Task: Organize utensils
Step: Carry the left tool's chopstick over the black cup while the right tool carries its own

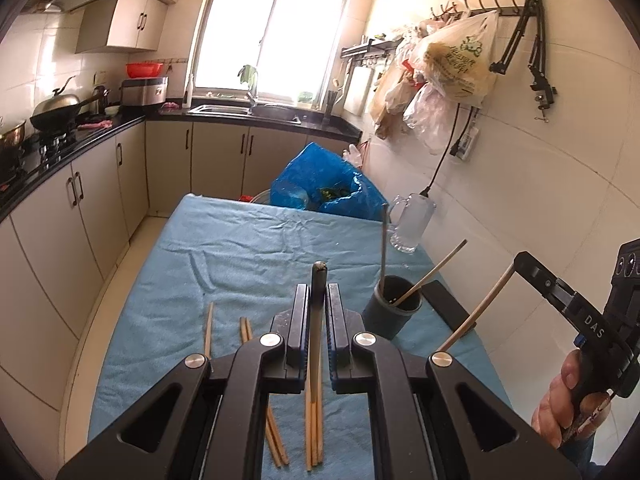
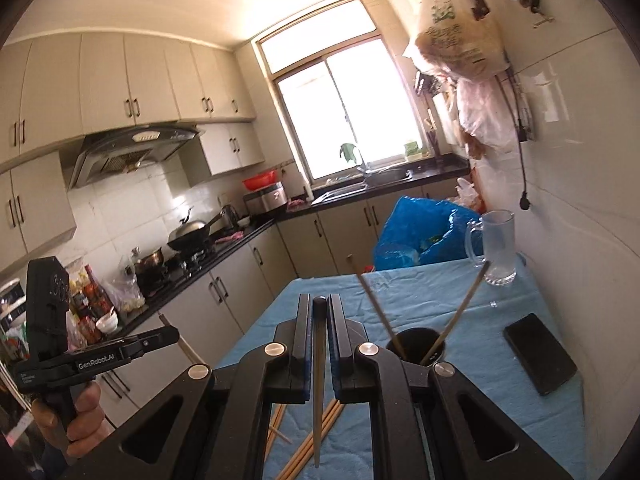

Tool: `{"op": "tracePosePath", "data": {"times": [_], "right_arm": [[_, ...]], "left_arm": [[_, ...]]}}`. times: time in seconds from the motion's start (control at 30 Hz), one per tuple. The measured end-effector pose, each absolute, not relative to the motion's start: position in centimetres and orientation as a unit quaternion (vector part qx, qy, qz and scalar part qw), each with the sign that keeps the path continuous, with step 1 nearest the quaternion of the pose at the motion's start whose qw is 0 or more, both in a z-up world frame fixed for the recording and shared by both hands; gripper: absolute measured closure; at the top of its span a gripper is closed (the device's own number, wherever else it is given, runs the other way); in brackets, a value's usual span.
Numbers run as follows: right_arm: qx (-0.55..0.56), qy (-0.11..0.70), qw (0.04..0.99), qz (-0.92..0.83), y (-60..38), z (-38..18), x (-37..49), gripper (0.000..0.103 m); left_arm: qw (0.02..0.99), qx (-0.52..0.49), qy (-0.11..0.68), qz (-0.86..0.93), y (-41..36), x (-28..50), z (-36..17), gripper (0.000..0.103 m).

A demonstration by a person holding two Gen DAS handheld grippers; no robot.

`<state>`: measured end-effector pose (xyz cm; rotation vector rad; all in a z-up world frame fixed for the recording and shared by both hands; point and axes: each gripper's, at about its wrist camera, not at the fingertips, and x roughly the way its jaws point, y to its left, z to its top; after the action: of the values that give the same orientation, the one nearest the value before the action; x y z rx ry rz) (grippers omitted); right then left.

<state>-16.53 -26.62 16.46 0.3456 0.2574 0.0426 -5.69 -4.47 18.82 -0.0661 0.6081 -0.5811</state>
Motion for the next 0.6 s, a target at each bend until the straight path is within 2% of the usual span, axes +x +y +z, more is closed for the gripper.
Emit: {"op": "tracePosePath", "data": {"times": [0.6], "right_arm": [[0.199,0.067,0.977,-0.033,-32.9,21.0,-18.8,0.095]], "left_arm": [[0.898,-0.016,0.268,-0.348,-11.5,-5.2,24.6,0.096]]}}
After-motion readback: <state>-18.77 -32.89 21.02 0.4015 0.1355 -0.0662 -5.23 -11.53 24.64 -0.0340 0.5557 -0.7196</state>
